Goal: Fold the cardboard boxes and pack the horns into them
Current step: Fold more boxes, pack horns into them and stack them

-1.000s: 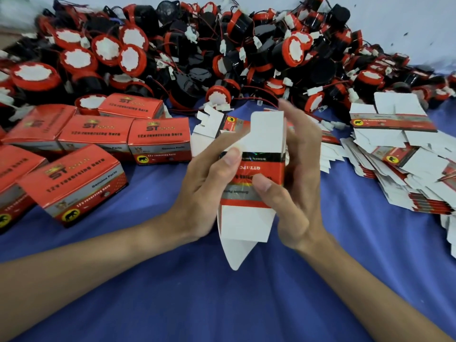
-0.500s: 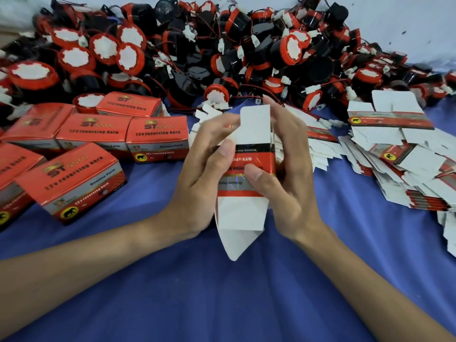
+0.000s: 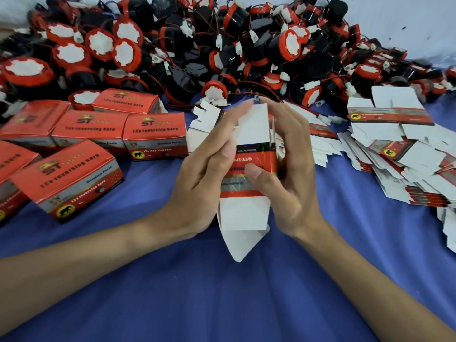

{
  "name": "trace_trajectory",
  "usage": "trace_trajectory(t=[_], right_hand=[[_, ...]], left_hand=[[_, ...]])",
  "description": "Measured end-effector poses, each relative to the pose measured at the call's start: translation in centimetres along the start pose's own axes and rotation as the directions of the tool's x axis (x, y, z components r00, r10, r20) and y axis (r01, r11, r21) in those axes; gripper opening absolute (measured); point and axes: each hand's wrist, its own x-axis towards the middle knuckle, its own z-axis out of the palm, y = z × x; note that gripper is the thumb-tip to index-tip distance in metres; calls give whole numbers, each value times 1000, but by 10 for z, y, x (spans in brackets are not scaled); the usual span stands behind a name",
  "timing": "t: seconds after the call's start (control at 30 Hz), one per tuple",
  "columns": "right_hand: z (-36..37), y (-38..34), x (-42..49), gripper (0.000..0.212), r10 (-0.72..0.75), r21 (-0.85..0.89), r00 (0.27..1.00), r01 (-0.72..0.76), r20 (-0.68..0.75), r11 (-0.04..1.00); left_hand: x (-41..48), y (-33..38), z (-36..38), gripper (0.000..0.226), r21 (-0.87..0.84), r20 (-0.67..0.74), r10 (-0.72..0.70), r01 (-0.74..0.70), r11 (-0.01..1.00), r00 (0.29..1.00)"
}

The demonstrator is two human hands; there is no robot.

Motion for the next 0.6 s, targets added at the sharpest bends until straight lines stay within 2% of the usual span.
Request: trace_trajectory(t=[0.37, 0.5, 0.6], right_hand=[[-1, 0, -1, 60, 31, -18, 1000, -31, 5, 999], [-1, -2, -1, 63, 66, 30, 998, -66, 5, 997], [0, -1, -1, 54, 51, -17, 999, -51, 8, 999]], left_hand=[[5, -2, -2, 35, -54, -3, -52, 52, 997, 999], [5, -1, -3, 29, -53, -26, -89, 87, 995, 996], [5, 0, -2, 27, -47, -36, -144, 142, 989, 989]])
